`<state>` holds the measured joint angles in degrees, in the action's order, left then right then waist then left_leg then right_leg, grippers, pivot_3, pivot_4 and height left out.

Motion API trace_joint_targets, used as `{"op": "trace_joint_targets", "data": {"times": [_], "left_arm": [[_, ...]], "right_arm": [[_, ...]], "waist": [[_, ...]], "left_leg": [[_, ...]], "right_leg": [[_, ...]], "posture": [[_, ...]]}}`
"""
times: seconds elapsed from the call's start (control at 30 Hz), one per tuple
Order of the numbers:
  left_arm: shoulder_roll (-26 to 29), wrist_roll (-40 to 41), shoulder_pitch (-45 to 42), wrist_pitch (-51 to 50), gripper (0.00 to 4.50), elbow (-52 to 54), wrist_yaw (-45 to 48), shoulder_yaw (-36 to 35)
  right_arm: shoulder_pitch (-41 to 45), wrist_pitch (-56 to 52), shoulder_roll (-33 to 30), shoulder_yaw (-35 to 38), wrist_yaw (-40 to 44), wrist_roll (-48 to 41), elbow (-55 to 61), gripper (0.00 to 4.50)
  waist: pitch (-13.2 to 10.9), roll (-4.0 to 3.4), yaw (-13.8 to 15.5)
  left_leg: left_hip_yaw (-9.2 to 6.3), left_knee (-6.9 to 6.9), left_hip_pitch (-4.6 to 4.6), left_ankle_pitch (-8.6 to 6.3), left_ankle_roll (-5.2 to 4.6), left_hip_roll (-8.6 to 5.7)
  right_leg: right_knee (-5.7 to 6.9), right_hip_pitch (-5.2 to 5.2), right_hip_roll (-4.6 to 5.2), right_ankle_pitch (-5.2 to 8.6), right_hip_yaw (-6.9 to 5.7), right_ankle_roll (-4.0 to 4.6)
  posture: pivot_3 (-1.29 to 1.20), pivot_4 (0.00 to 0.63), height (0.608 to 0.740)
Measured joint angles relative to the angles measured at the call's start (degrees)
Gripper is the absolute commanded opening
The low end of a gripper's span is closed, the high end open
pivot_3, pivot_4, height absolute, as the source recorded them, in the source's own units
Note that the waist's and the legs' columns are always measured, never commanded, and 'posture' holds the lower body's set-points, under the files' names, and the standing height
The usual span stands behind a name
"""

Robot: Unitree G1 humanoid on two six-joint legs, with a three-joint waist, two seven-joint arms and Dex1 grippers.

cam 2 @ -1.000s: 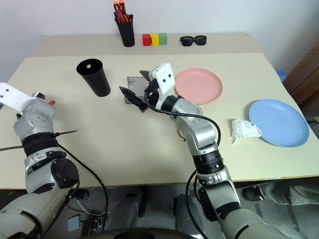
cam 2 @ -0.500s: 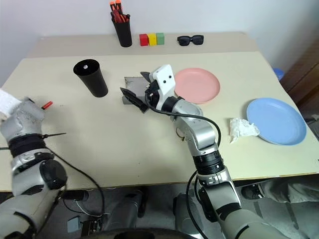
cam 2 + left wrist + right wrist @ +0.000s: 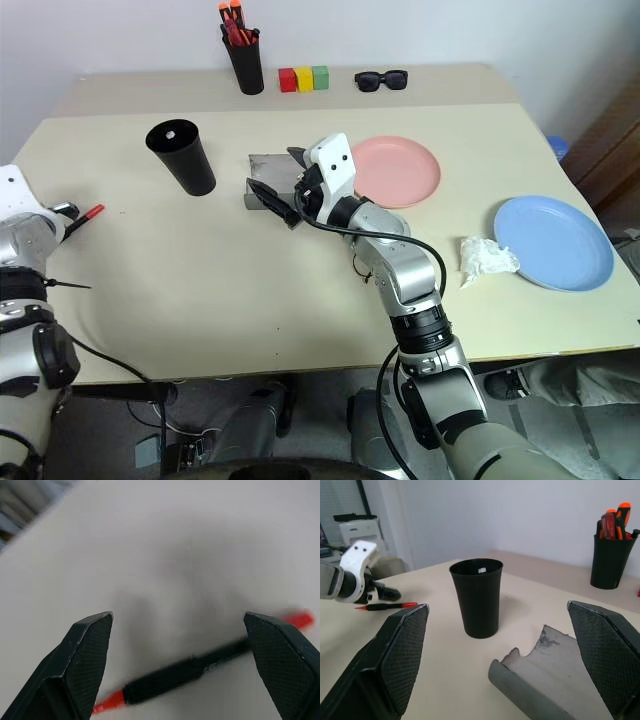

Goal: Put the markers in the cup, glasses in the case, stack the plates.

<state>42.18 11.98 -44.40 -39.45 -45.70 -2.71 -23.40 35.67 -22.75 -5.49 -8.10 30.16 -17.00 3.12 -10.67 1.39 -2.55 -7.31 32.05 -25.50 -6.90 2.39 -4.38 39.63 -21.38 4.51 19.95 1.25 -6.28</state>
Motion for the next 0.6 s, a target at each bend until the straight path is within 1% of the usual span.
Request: {"op": "trace_joint_targets", "data": {"times": [0.13, 0.27, 0.4, 0.43, 0.5, 0.6], "left_arm": [[1.6, 1.1, 2.9, -3.9, 4.30, 2.6, 7.2, 0.7], [1.6, 1.4, 5.7, -6.4, 4.30, 6.9, 11.0, 1.1], [1.7, 4.0, 14.5, -11.8, 4.30, 20.1, 15.5, 0.8], [1.6, 4.6, 16.0, -12.9, 4.07, 22.5, 16.3, 0.5], [1.2, 5.4, 17.8, -14.6, 3.45, 25.5, 17.0, -0.2], [0.2, 6.0, 19.0, -15.6, 1.95, 28.4, 17.3, -0.6]], "right_arm": [[-0.1, 0.0, 0.0, 0.0, 0.0, 0.0, 0.0, 4.50], [-0.4, 0.0, 0.0, 0.0, -0.1, 0.0, 0.1, 4.50], [-0.5, 0.0, 0.0, -0.1, 0.0, 0.0, 0.1, 4.50], [-0.5, 0.0, -0.1, -0.1, 0.0, 0.0, 0.1, 4.50], [-0.5, 0.0, -0.1, -0.1, 0.1, 0.0, 0.1, 4.50], [-0.5, 0.0, -0.1, -0.1, 0.3, 0.0, 0.1, 4.50]], "waist": [[0.0, -0.02, 0.0], [0.0, -0.03, 0.2], [0.1, -0.11, 0.0], [0.1, -0.14, 0.0], [0.1, -0.19, 0.1], [0.1, -0.19, 0.1]], "left_leg": [[0.02, -0.02, 0.07, 0.00, 0.00, 0.00], [-0.05, -0.01, 0.10, -0.01, 0.00, 0.00], [0.03, -0.07, 0.11, -0.03, -0.03, 0.00], [0.03, -0.07, 0.11, -0.03, -0.03, 0.01], [0.01, -0.06, 0.16, -0.03, -0.02, 0.02], [0.02, -0.06, 0.17, -0.04, -0.02, 0.02]], "right_leg": [[-0.02, 0.00, 0.04, 0.00, 0.03, 0.00], [-0.07, -0.02, 0.05, 0.00, 0.00, 0.01], [-0.10, -0.01, 0.17, 0.00, 0.10, 0.01], [-0.10, -0.02, 0.18, 0.01, 0.10, 0.01], [-0.10, -0.01, 0.17, 0.00, 0.09, 0.02], [-0.12, 0.00, 0.18, 0.00, 0.09, 0.02]], "posture": [[0.00, 0.150, 0.734], [0.00, 0.150, 0.734], [0.00, 0.150, 0.734], [0.00, 0.150, 0.734], [0.00, 0.150, 0.734], [0.00, 0.150, 0.734]]}}
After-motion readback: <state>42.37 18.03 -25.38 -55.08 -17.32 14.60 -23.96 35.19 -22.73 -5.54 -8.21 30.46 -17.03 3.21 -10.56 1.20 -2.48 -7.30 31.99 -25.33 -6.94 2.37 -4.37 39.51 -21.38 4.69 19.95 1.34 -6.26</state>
